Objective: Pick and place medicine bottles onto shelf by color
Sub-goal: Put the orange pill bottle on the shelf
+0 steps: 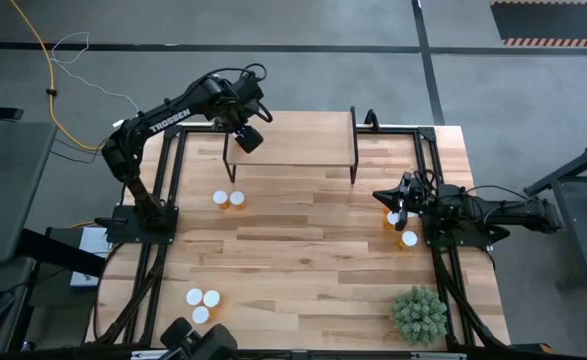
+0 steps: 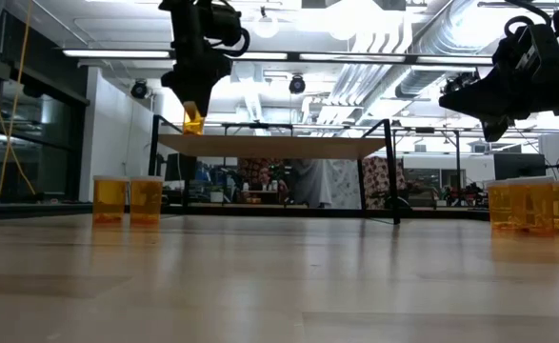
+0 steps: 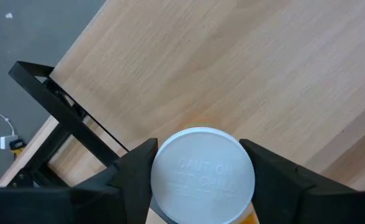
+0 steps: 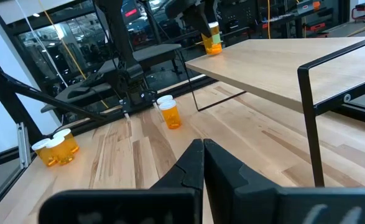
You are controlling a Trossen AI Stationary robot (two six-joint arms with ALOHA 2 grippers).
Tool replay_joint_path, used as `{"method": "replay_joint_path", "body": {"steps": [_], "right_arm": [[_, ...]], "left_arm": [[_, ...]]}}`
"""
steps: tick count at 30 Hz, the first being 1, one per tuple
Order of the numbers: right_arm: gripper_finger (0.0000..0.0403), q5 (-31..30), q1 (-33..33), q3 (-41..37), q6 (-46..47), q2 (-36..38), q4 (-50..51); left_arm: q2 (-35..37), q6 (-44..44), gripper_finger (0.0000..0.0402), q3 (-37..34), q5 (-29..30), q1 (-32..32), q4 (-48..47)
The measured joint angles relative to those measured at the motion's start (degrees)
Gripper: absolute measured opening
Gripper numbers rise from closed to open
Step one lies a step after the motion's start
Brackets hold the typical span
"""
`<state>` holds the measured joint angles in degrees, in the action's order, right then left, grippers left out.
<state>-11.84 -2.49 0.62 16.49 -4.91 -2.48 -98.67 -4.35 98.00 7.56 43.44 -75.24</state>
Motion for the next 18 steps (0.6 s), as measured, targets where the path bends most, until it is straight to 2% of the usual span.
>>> {"method": "replay_joint_path", "body": {"steps": [12, 18], "right_arm": [[0.0000, 0.00, 0.00, 0.00, 0.01, 0.00, 0.00], [0.0000, 0.00, 0.01, -0.01, 0.01, 0.00, 0.00]], "left_arm": [[0.06, -1.10, 0.0263, 0.07, 0.86, 0.03, 0.11], [1.98, -1.95, 0.0266, 6.15, 1.65, 0.46, 1.05]]}}
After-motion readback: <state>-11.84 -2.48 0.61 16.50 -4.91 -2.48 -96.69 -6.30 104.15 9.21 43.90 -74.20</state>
